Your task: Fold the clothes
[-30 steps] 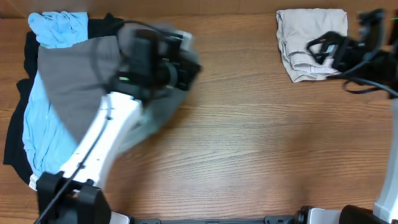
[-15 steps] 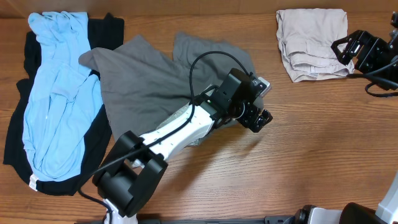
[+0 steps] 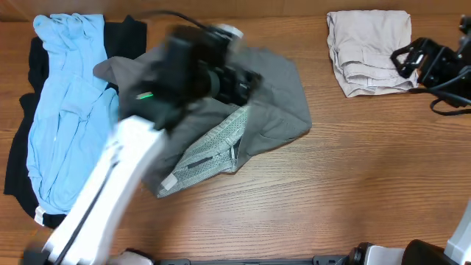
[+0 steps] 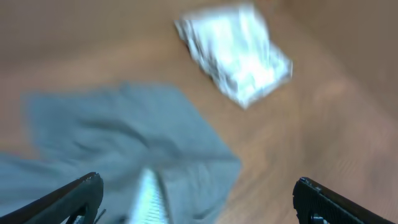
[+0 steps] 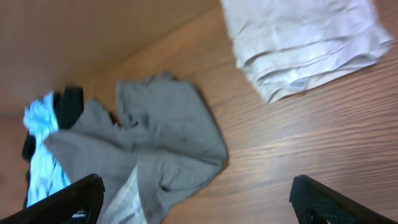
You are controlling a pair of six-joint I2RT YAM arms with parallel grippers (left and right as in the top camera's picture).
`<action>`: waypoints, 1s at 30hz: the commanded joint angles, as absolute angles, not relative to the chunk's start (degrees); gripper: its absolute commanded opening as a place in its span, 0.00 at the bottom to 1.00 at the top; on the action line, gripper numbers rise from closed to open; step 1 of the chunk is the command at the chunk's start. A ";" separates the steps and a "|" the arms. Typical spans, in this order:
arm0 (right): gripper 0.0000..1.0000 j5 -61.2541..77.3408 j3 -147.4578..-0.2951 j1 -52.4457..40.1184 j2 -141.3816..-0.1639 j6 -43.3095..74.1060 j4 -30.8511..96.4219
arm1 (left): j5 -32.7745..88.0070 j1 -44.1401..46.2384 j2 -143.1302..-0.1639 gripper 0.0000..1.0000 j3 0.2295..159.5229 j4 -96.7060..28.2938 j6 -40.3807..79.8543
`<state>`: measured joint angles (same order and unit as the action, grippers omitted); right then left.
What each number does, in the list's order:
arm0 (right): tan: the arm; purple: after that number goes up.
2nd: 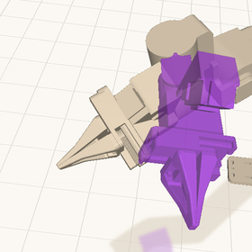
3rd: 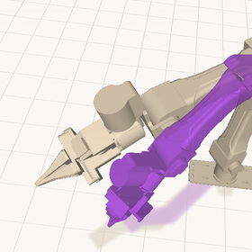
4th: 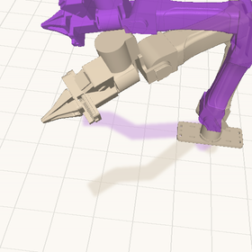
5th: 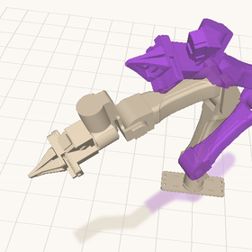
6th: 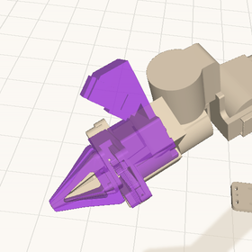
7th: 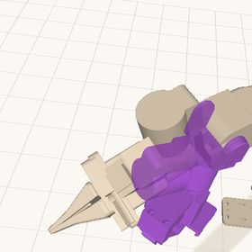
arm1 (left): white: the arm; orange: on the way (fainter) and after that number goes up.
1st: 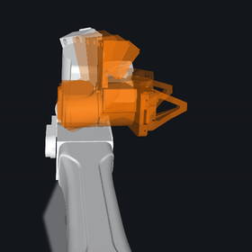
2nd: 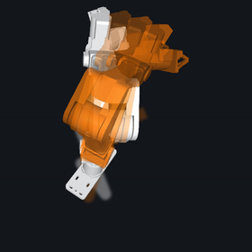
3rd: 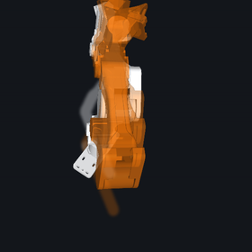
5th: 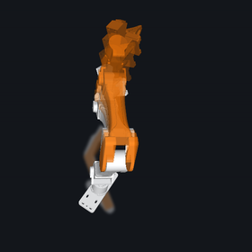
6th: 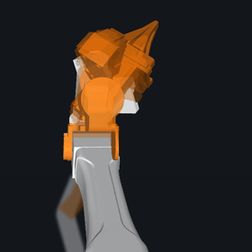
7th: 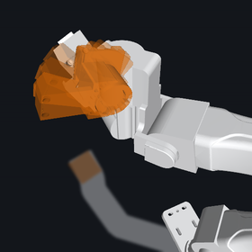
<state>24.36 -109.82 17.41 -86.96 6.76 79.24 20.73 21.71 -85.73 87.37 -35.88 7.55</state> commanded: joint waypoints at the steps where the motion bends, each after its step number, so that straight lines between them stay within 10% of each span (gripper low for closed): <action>1: 1.00 24.08 -110.96 11.09 -90.04 4.43 80.07 | 20.25 16.73 -78.87 1.00 88.60 -40.73 7.60; 30: 0.90 -2.98 -110.87 -28.73 -120.73 23.73 68.90 | 11.16 -0.73 -89.65 1.00 84.97 -55.48 11.25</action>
<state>0.84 -109.86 -27.55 -118.74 21.93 69.49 11.73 -0.43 -88.25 85.41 -55.70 10.59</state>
